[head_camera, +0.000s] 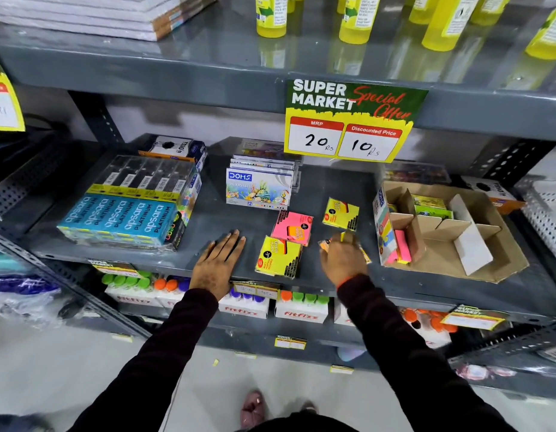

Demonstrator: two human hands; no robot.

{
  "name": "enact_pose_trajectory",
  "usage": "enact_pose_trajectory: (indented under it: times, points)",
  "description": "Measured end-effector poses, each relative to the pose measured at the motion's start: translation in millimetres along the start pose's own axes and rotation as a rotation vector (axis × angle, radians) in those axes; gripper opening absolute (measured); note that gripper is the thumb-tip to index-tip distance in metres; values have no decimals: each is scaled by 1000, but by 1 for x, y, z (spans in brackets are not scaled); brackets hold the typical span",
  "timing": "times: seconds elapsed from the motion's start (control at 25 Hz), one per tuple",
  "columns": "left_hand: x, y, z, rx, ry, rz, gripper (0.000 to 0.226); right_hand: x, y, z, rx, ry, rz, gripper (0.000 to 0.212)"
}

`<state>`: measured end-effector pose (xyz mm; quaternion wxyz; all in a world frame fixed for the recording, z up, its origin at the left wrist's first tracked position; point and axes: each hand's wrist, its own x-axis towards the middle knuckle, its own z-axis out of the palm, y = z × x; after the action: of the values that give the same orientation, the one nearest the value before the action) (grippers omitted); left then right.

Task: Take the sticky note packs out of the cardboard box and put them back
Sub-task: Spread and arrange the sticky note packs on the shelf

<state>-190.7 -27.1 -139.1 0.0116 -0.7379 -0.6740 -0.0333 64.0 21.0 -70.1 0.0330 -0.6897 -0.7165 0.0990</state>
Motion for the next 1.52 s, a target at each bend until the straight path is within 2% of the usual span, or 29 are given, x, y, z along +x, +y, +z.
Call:
enact_pose_trajectory:
  times: [0.08, 0.24, 0.56, 0.64, 0.76, 0.84, 0.92, 1.2, 1.36, 1.52]
  points:
    - [1, 0, 0, -9, 5, 5, 97, 8, 16, -8, -36, -115, 147, 58]
    - [2, 0, 1, -26, 26, 14, 97, 16, 26, -13, 0, -145, 202, 66]
    - [2, 1, 0, -44, 39, 13, 93, 24, 26, -38, 154, -110, 120, 44]
    - [1, 2, -1, -46, 48, 13, 89, 28, 26, -47, 224, -26, 95, 40]
    - [1, 2, -2, -52, 48, 12, 90, 38, 24, -60, 306, 214, 94, 31]
    - [1, 1, -2, -49, 39, 17, 94, 48, 21, -67, 237, 353, 108, 23]
    - [2, 1, -1, -52, 33, 17, 96, 58, 18, -68, 162, 407, 97, 22]
    - [3, 0, -1, -29, -12, 14, 100, 71, 5, -44, 22, 384, -95, 44]
    - [3, 0, -2, -21, -30, 9, 100, 58, 2, -29, -62, 275, -123, 52]
    - [3, 0, -3, -12, -42, 7, 100, 18, 1, -2, -89, 119, -151, 46]
